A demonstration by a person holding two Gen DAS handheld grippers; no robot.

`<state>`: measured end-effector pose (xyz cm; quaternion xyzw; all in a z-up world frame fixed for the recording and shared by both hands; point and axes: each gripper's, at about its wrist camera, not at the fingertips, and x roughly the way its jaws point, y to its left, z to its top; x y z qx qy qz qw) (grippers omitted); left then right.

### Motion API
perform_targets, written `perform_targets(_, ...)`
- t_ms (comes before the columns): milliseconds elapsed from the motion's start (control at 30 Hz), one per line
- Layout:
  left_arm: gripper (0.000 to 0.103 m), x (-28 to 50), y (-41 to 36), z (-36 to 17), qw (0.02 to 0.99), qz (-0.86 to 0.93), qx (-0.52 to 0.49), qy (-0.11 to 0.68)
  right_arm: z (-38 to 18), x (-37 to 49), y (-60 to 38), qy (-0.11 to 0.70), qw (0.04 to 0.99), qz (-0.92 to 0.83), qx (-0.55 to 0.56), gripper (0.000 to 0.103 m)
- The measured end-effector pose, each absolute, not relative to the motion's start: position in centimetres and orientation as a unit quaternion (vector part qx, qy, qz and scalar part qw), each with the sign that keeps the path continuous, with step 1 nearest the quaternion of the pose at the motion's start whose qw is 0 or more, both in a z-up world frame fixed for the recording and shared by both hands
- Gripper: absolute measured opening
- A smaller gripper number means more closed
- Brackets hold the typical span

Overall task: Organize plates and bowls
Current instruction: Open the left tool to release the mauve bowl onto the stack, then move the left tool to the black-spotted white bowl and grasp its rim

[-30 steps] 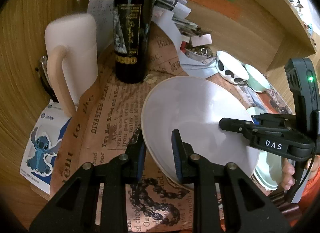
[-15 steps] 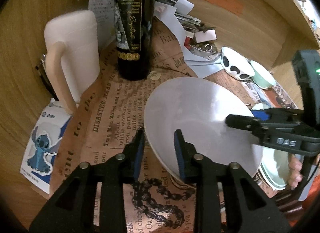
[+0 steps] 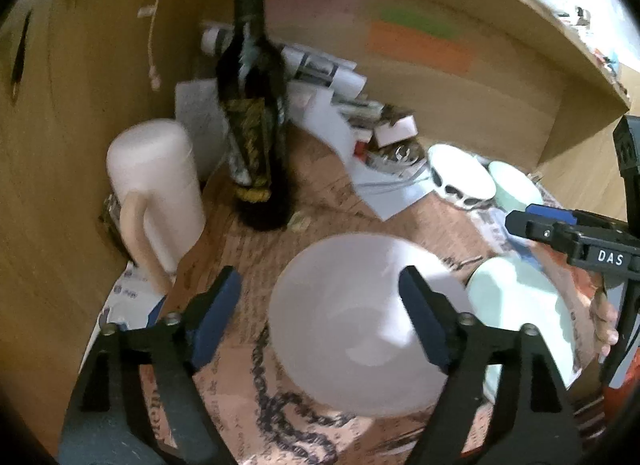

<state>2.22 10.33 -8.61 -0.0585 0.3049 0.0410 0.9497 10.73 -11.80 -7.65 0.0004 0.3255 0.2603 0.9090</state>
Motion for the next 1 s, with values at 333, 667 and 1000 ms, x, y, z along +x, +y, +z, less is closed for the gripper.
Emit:
perform_targets(333,0.096,5.5,7.2,-5.9,0.962,0.027,-0.034,0.271,-7.1,14.5,-18.1,0.305,0.932,0.196,0.025,0.080)
perform_targets(667,0.097,12.1,3.4,-5.9,0.949,0.008,-0.028,0.313,-9.8,19.9,-20.3,0.329,0.928,0.170,0.042,0.080)
perform_targets(1000,0.097,19.4,0.2,-7.8,0.924,-0.001,-0.009,0.382,-13.7,25.6,-19.5,0.401,0.896,0.183,0.055,0.055)
